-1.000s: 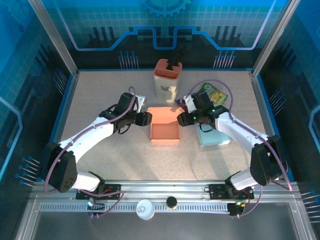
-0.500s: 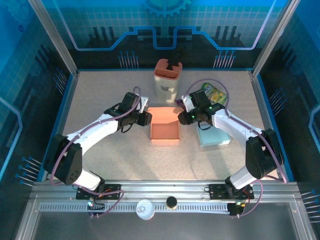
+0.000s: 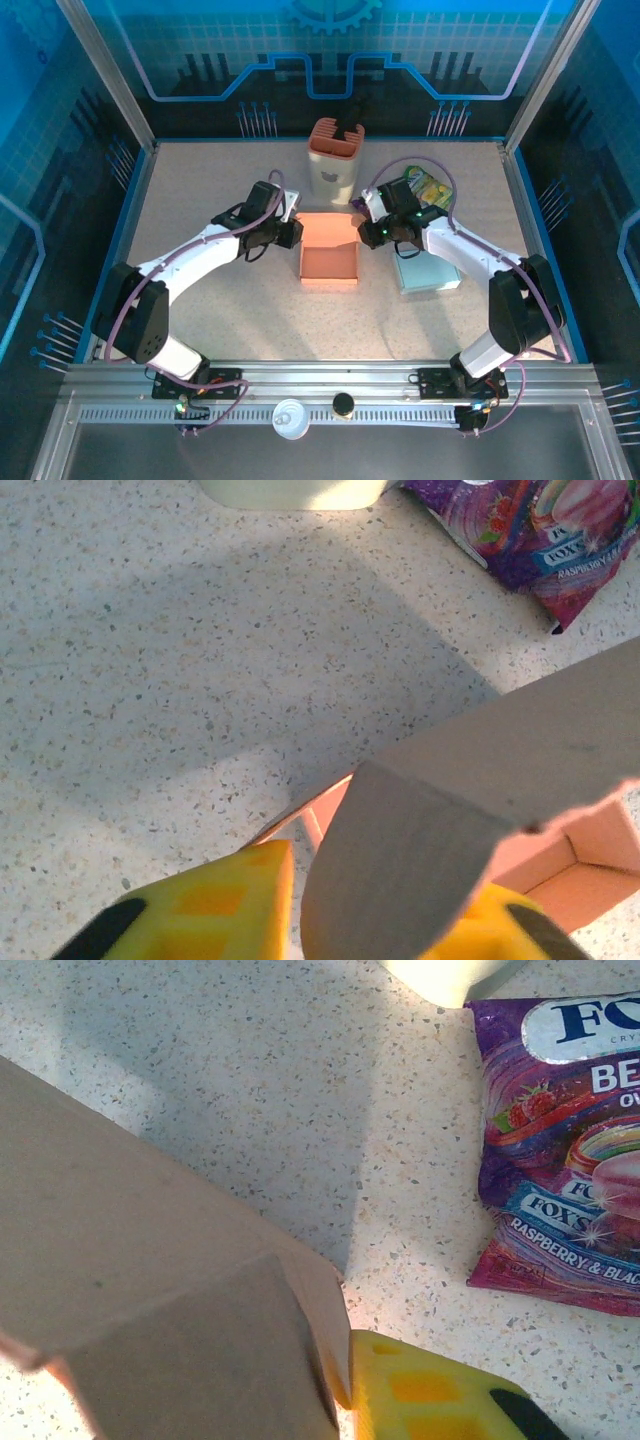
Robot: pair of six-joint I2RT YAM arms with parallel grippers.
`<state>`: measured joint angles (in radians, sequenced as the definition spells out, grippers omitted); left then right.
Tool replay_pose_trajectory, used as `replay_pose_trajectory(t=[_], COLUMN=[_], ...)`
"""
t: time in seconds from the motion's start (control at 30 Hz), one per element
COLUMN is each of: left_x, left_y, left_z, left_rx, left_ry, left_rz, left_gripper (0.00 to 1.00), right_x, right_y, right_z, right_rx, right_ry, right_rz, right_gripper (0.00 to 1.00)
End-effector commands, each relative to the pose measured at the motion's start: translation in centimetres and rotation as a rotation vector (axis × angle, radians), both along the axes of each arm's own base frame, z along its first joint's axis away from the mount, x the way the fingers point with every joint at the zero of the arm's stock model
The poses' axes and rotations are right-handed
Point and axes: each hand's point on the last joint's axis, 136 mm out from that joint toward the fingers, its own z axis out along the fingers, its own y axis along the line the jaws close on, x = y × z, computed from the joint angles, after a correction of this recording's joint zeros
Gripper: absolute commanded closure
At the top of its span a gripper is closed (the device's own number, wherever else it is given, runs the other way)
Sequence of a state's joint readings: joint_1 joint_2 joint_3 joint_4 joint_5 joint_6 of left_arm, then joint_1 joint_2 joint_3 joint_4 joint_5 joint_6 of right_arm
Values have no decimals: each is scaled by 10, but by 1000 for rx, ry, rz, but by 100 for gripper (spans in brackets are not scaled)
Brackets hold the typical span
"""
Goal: Fold the paper box
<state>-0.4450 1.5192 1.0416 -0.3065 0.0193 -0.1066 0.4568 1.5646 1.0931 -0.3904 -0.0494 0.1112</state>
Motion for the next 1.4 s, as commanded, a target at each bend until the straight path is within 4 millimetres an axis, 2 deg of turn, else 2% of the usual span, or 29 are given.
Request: replay_pose_trajectory(t=[0.0,0.07,0.13,0.47,0.6,0.87,0.97,1.07,1.17,1.37], left_x=[-2,-5,-5,23,35,50,54,52,42,5], left_y=[15,28,34,6,3,0,0,4,15,37], left_z=[24,26,24,24,24,13,12,13,27,43], left_rx=[18,61,73,32,-5,-41,-45,-84,-145,-189], left_ry=[-69,-107,-118,-155,-214,-220,-242,-260,-292,-332], left_rz=[44,68,66,-91,-127,-154,-157,-154,-109,-9], left_gripper=[62,47,42,40,40,40,41,41,41,40], right_x=[9,9,9,9,9,10,10,10,9,5], right_y=[-3,-3,-3,-3,-2,-2,-2,-2,-3,3], right_z=[5,4,4,3,1,-2,-3,-1,0,-1], right_rx=[-4,-6,-4,-6,-8,-2,-5,-7,-21,-14], right_ry=[-22,-22,-20,-18,-12,-8,-6,-14,-25,-32], right_rz=[-17,-17,-13,-8,-1,2,4,19,40,101], right_gripper=[83,84,85,87,88,89,93,100,100,100])
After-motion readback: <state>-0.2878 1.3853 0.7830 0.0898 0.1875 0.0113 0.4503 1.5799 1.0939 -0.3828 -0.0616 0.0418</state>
